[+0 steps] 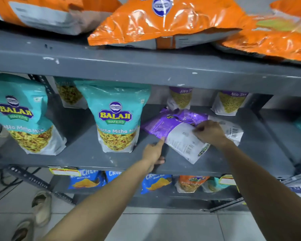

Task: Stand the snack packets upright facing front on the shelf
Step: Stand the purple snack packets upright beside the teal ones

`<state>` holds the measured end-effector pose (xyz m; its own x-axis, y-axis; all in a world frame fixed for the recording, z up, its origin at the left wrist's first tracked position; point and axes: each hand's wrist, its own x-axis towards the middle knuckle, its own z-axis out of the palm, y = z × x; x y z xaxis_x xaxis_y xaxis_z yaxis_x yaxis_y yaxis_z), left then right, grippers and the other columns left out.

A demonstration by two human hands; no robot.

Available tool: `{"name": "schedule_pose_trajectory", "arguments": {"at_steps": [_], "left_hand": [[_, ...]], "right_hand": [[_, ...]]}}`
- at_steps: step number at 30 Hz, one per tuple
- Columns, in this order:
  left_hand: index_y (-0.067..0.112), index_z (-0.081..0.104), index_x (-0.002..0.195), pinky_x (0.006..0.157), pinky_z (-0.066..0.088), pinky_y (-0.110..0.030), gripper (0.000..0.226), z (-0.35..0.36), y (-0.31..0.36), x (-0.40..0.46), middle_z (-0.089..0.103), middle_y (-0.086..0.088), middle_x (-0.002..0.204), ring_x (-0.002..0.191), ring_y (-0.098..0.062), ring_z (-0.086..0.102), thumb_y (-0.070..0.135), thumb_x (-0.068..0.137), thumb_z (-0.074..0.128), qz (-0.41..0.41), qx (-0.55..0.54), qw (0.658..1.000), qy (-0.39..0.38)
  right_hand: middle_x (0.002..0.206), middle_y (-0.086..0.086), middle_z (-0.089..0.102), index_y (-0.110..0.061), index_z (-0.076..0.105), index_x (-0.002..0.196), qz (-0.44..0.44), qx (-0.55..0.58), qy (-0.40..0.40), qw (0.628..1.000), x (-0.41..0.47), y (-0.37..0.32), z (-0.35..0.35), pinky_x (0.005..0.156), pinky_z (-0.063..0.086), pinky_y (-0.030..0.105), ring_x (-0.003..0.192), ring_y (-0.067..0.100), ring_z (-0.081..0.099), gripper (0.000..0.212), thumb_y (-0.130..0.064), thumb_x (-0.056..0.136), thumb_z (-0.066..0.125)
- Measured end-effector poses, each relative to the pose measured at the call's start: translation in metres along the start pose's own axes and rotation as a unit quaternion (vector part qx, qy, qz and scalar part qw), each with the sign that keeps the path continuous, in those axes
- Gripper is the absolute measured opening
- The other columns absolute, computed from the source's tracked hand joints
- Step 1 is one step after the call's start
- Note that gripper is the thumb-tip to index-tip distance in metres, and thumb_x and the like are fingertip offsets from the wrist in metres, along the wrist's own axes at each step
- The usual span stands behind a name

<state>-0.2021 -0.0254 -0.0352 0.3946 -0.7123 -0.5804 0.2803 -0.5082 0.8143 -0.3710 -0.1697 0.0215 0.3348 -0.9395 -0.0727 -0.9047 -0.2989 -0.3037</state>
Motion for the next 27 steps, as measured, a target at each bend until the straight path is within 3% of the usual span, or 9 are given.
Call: {"name": "schedule_pose_trajectory", "arguments": {"at_steps": [3,6,10,13,15,19,21,25,27], "left_hand": [[0.007,0.062,0.107,0.057,0.06,-0.033,0.057,0.03,0.017,0.016,0.064,-0.01,0.101,0.073,-0.024,0.064,0.059,0.084,0.066,-0.045,-0.084,0.995,-0.006],[0.013,0.062,0.093,0.064,0.058,-0.037,0.035,0.054,0.023,0.017,0.068,-0.007,0.083,0.066,-0.021,0.065,0.038,0.078,0.081,-0.047,-0.137,0.989,0.017],[0.01,0.064,0.083,0.056,0.058,-0.038,0.019,0.067,0.012,0.009,0.069,-0.008,0.075,0.059,-0.022,0.065,0.008,0.077,0.082,-0.038,-0.218,0.974,0.045],[-0.001,0.067,0.105,0.079,0.059,-0.049,0.03,0.067,-0.002,0.0,0.071,-0.018,0.095,0.082,-0.029,0.067,0.004,0.078,0.08,-0.006,-0.245,0.966,0.084],[-0.001,0.067,0.106,0.085,0.057,-0.047,0.03,0.065,-0.009,-0.007,0.071,-0.019,0.1,0.087,-0.028,0.065,0.004,0.079,0.08,0.007,-0.247,0.964,0.101],[0.004,0.065,0.084,0.076,0.053,-0.04,0.015,0.063,-0.008,-0.019,0.069,-0.019,0.093,0.084,-0.028,0.063,-0.002,0.079,0.078,0.063,-0.253,0.963,0.074],[-0.008,0.066,0.095,0.077,0.055,-0.038,0.019,0.061,-0.008,-0.025,0.071,-0.019,0.092,0.085,-0.027,0.064,-0.006,0.079,0.076,0.118,-0.248,0.959,0.064],[0.0,0.071,0.105,0.067,0.059,-0.028,0.029,0.047,-0.019,-0.029,0.08,-0.009,0.092,0.079,-0.017,0.074,-0.006,0.077,0.077,0.204,-0.214,0.955,0.007],[0.008,0.074,0.103,0.068,0.059,-0.027,0.031,0.041,-0.013,-0.026,0.08,-0.006,0.096,0.082,-0.015,0.076,-0.006,0.076,0.079,0.231,-0.182,0.955,-0.029]], "right_hand": [[0.107,0.015,0.071,-0.008,0.074,0.092,-0.024,-0.035,-0.074,0.996,0.011,0.008,0.0,0.08,0.043,0.029,0.106,0.032,0.064,0.043,-0.05,0.087,0.062],[0.114,0.014,0.068,-0.007,0.071,0.101,-0.039,-0.024,-0.109,0.993,0.019,0.012,0.001,0.081,0.042,0.03,0.107,0.03,0.061,0.048,-0.052,0.085,0.064],[0.094,-0.005,0.061,-0.024,0.059,0.095,-0.054,0.097,-0.14,0.984,0.014,0.019,0.004,0.072,0.037,0.026,0.086,0.016,0.056,0.034,-0.045,0.077,0.078],[0.081,-0.004,0.061,-0.022,0.06,0.1,-0.052,0.188,-0.109,0.975,0.005,0.025,0.015,0.065,0.04,0.026,0.075,0.018,0.056,0.035,-0.041,0.078,0.079],[0.092,0.008,0.068,-0.017,0.062,0.108,-0.007,0.264,-0.105,0.959,0.0,0.031,0.02,0.072,0.044,0.028,0.081,0.023,0.063,0.041,-0.039,0.078,0.08],[0.108,0.008,0.07,-0.008,0.062,0.123,0.012,0.302,-0.2,0.932,-0.003,0.04,0.018,0.086,0.048,0.031,0.099,0.023,0.066,0.058,-0.045,0.08,0.077],[0.116,0.006,0.071,-0.013,0.065,0.123,0.009,0.326,-0.237,0.915,-0.005,0.042,0.012,0.098,0.051,0.039,0.109,0.025,0.067,0.066,-0.051,0.071,0.082],[0.109,-0.003,0.078,-0.029,0.077,0.104,-0.045,0.399,-0.308,0.863,-0.012,0.053,0.003,0.076,0.058,0.022,0.103,0.018,0.073,0.055,-0.044,0.053,0.094],[0.111,-0.004,0.078,-0.031,0.076,0.104,-0.067,0.426,-0.291,0.854,-0.017,0.056,0.005,0.08,0.058,0.02,0.104,0.014,0.073,0.053,-0.034,0.055,0.095]]}}
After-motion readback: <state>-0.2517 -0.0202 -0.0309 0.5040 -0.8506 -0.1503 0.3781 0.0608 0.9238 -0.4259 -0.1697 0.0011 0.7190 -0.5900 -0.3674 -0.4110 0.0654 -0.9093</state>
